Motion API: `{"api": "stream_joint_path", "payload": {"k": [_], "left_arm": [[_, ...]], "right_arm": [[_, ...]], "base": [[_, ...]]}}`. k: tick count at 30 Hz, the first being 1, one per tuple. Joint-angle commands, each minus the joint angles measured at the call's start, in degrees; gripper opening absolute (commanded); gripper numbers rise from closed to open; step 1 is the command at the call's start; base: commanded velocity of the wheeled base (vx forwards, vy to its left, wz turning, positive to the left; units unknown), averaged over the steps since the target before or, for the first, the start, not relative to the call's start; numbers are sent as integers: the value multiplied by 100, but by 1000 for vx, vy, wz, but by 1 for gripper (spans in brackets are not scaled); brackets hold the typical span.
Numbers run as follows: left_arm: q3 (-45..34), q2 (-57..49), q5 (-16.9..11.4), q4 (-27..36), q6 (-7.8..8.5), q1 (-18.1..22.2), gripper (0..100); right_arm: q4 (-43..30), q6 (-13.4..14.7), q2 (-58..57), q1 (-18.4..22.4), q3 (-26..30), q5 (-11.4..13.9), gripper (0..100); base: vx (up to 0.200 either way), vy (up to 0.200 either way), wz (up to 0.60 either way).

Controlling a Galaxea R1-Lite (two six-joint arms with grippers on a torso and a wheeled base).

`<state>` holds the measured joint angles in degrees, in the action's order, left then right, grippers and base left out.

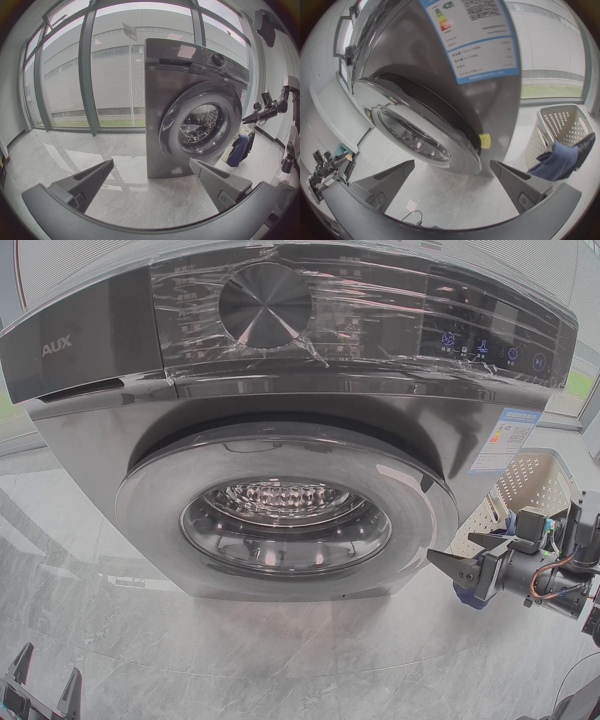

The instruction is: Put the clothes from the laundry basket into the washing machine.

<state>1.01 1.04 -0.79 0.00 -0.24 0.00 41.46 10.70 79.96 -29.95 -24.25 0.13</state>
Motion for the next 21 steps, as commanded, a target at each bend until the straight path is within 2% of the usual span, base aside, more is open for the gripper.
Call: {"api": "stream_joint_path", "payload": {"k": [1,2,5,11,15,19,21], "left_arm": [[-101,-104,0,0,-11,0,100],[-101,-104,0,0,-11,0,100],[-101,-104,0,0,-11,0,100],[-101,-104,0,0,-11,0,100],[-92,-104,0,0,-11,0,100],[-92,-104,0,0,-11,0,100],[-92,-104,-9,0,-20,0,100]], "right_arm": [[257,-235,556,25,-89,154,100],[301,-332,653,77,-124,180,100],[301,-358,749,95,-230,215,100],[310,-376,802,130,-405,496,100],[310,-429,890,148,-502,558,100],[310,-438,864,156,-449,646,100],[301,-446,793,95,-247,769,100]], "base": [[0,0,0],[0,0,0],[0,0,0],[0,0,0],[0,0,0],[0,0,0],[0,0,0]]}}
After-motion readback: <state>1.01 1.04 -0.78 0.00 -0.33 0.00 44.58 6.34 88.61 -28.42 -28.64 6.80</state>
